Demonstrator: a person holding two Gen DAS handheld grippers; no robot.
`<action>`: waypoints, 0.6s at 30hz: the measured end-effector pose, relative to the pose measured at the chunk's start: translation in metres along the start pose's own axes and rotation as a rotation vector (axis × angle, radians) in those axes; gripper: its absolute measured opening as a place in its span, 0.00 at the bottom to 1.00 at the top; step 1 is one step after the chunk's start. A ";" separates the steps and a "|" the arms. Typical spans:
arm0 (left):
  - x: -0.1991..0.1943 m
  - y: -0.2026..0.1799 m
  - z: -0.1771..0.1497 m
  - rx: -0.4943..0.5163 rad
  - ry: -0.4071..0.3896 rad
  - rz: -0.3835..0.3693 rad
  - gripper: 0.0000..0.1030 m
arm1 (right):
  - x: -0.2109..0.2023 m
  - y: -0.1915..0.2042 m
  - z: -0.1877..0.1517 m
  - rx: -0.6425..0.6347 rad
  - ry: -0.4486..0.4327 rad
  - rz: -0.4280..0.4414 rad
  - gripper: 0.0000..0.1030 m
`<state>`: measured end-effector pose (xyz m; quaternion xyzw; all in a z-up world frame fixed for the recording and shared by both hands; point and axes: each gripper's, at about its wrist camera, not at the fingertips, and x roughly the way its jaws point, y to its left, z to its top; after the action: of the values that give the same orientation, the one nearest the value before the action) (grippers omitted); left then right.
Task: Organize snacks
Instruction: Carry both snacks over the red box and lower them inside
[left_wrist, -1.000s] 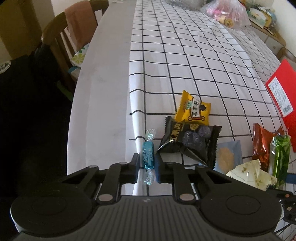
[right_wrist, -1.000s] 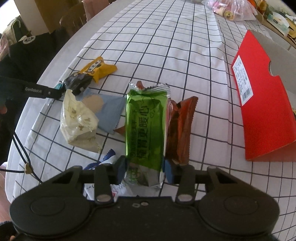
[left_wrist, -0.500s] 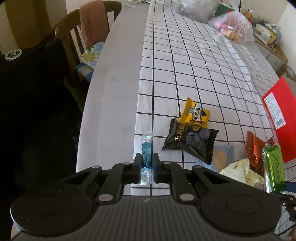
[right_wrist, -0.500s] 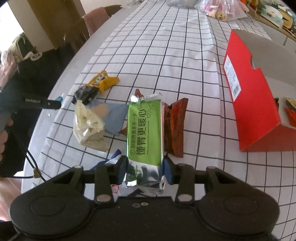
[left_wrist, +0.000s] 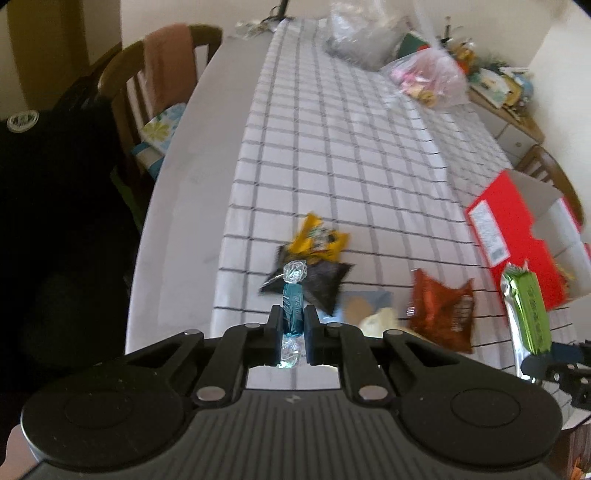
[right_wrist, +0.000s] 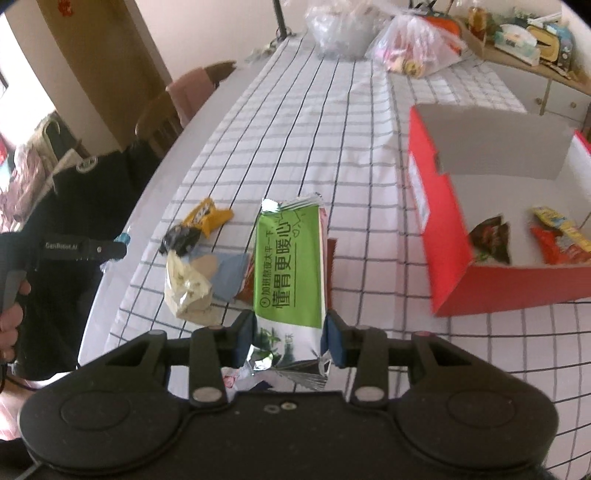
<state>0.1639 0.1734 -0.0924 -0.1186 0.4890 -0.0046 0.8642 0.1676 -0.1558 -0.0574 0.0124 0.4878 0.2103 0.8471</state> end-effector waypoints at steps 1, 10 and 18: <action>-0.004 -0.005 0.001 0.005 -0.006 -0.004 0.11 | -0.006 -0.004 0.001 0.005 -0.012 0.001 0.38; -0.030 -0.072 0.018 0.090 -0.069 -0.059 0.11 | -0.052 -0.046 0.010 0.041 -0.107 -0.025 0.38; -0.032 -0.150 0.026 0.154 -0.089 -0.108 0.11 | -0.077 -0.098 0.017 0.060 -0.143 -0.047 0.38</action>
<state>0.1850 0.0369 -0.0208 -0.0779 0.4411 -0.0835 0.8902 0.1814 -0.2700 -0.0073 0.0412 0.4321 0.1742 0.8839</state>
